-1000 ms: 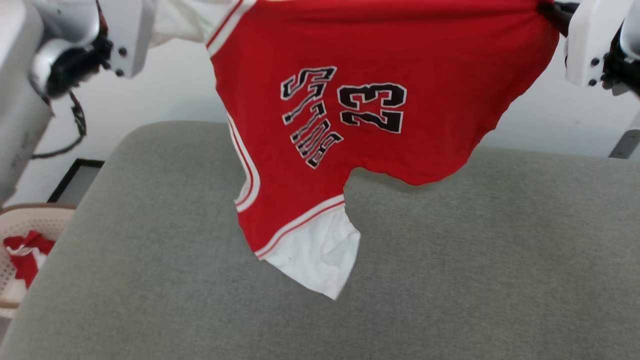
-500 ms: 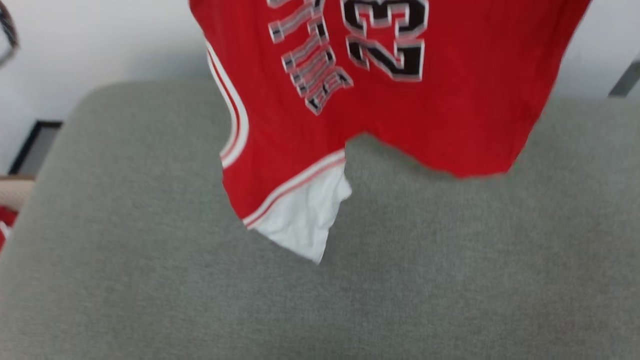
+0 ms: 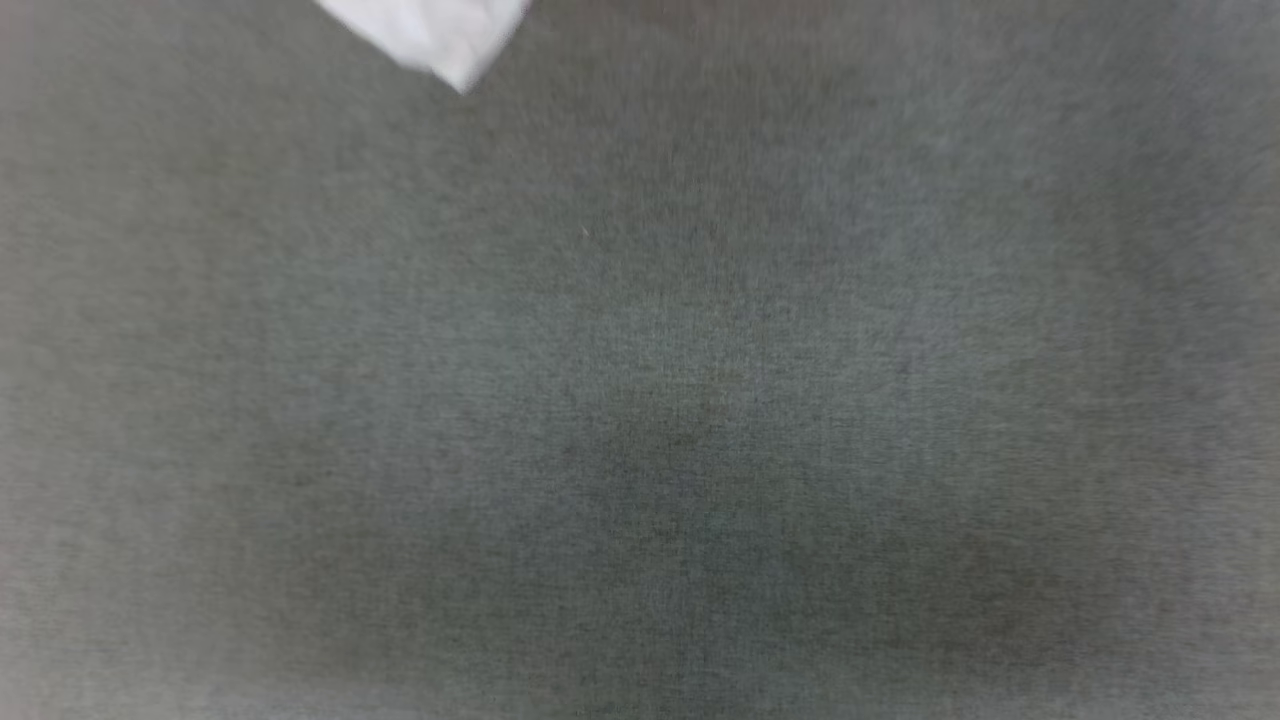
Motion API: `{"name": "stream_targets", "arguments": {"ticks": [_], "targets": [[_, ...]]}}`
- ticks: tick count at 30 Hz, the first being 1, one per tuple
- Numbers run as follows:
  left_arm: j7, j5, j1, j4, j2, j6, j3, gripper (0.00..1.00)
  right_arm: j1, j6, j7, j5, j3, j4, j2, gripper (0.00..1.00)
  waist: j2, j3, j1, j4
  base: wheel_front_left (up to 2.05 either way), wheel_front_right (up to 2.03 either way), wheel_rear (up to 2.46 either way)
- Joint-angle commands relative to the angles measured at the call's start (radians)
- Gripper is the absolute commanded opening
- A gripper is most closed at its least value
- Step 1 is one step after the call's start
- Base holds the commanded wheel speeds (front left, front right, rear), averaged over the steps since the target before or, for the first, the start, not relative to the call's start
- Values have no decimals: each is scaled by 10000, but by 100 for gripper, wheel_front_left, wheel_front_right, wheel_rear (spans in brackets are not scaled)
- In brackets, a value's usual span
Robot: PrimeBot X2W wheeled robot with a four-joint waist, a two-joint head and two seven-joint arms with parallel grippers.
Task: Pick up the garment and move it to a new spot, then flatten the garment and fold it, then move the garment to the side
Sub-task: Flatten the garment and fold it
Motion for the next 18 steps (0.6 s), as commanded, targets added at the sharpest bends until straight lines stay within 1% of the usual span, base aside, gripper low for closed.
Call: {"name": "stream_targets", "arguments": {"ticks": [1,2,4,6,8,12,14,15,18], "targets": [[-251,35,92,102,-83,-101,-25,0,95,-13,-152,4,5,95,34,0,0,1500,0,22,0,0,0],[-455,-78,236,321,-121,-225,9,0,199,-11,-190,-125,139,240,26,0,0,1510,0,62,0,0,0],[-761,-177,576,653,-261,-410,-15,0,536,-13,-193,-5,296,454,26,0,0,1476,0,177,0,0,0],[-861,-301,1106,952,-484,-608,-113,0,877,-11,-66,133,532,567,-58,0,0,1364,0,302,0,0,0],[-920,-492,1601,1162,-592,-792,-212,0,1249,-11,61,382,764,486,-159,0,0,1204,0,415,0,0,0],[-632,-731,3019,1234,-845,-980,-739,0,2155,-13,221,876,1287,151,-584,0,0,706,0,597,0,0,0],[-387,-984,3691,1080,-867,-1015,-940,0,2653,-13,368,1245,1529,-83,-832,0,0,366,0,681,0,0,0],[-182,-1160,4056,891,-849,-1010,-1049,0,2886,-11,435,1378,1660,-249,-944,0,0,186,0,705,0,0,0],[358,-1677,5125,205,-545,-1016,-1421,0,3750,-11,572,1996,1935,-804,-1345,0,0,-409,0,795,0,0,0]]}}
